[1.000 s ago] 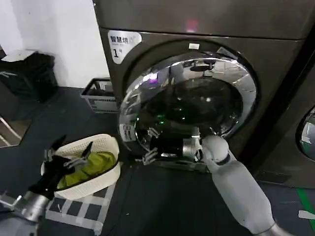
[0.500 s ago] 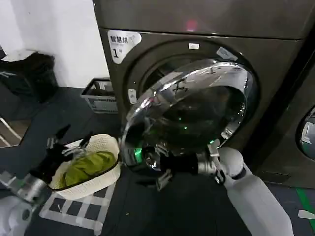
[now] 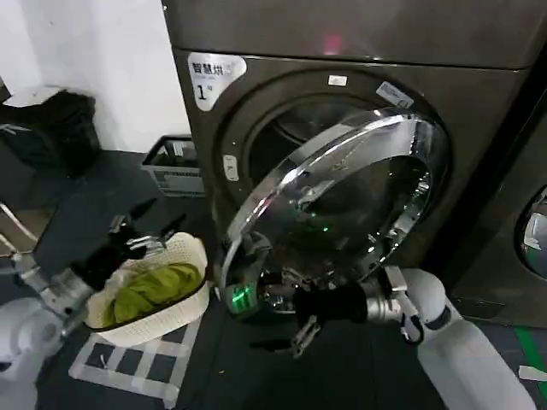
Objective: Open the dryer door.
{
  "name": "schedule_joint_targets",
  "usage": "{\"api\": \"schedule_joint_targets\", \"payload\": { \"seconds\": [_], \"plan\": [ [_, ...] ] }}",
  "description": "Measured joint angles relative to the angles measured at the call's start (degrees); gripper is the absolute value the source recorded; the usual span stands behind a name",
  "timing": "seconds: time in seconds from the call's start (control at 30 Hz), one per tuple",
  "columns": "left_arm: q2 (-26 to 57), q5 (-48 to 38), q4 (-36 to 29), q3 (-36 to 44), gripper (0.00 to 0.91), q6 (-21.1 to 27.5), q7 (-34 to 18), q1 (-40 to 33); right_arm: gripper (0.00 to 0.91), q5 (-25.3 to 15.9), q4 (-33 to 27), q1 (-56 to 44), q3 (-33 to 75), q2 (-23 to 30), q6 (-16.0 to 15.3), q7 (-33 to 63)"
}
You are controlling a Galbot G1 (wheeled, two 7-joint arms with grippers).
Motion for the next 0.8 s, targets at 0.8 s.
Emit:
{"api": "schedule_joint_targets", "payload": {
  "seconds": [0.8],
  "plan": [
    [6.7, 0.4, 4.1, 24.6, 0.907, -2.2, 4.1, -13.3, 0.907, -0.4, 2.3, -15.0, 24.2, -3.7, 1.7, -1.6]
  ]
}}
